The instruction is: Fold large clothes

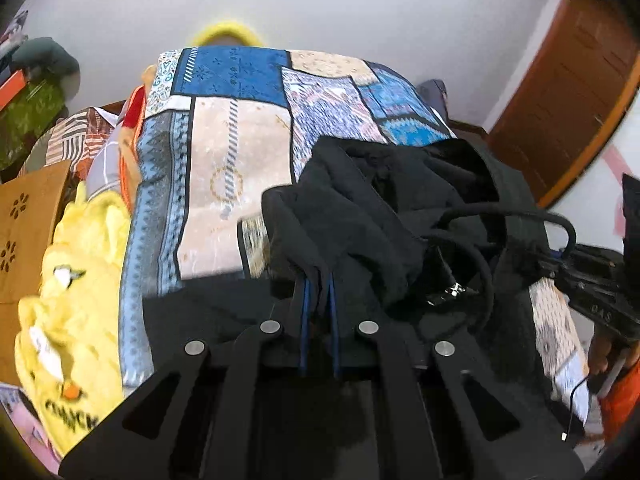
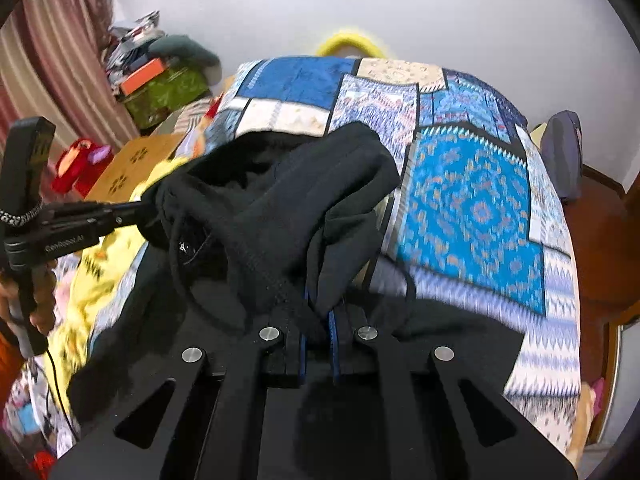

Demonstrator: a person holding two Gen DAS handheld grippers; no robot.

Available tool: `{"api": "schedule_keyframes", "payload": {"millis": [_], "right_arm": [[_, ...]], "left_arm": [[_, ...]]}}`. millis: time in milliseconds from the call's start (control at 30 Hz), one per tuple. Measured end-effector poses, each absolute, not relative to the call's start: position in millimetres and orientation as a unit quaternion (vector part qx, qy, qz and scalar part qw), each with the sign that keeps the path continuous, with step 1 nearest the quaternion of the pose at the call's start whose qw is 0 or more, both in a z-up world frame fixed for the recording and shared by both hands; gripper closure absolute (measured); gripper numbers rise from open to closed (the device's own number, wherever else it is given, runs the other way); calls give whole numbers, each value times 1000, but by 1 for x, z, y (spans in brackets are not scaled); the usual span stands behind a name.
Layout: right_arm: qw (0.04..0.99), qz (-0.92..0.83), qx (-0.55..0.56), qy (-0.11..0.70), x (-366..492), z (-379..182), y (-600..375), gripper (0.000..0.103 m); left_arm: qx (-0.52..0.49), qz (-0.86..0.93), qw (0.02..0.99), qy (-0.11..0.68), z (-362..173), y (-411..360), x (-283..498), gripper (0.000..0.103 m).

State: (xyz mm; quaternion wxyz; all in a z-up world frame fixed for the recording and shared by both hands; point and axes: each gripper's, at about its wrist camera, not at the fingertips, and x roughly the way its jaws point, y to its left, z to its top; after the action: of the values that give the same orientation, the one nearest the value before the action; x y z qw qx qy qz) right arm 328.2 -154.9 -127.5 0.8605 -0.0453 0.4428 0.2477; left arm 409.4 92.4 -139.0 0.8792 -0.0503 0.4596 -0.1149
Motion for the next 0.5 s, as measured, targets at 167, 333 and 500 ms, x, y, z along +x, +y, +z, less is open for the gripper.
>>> {"api": "schedule_keyframes", "payload": {"millis": [167, 333, 500], "right_arm": [[848, 248, -55, 465, 296, -148, -160, 96], [836, 237, -68, 490, 277, -174, -165, 96], [829, 222, -78, 507, 273, -196, -173, 96]], "left_arm": [[-42, -121, 873, 471, -154, 86, 364, 97], [-47, -115, 860, 495, -186, 81, 329, 97], [-43, -93, 845, 525, -228, 74, 315, 103]]}}
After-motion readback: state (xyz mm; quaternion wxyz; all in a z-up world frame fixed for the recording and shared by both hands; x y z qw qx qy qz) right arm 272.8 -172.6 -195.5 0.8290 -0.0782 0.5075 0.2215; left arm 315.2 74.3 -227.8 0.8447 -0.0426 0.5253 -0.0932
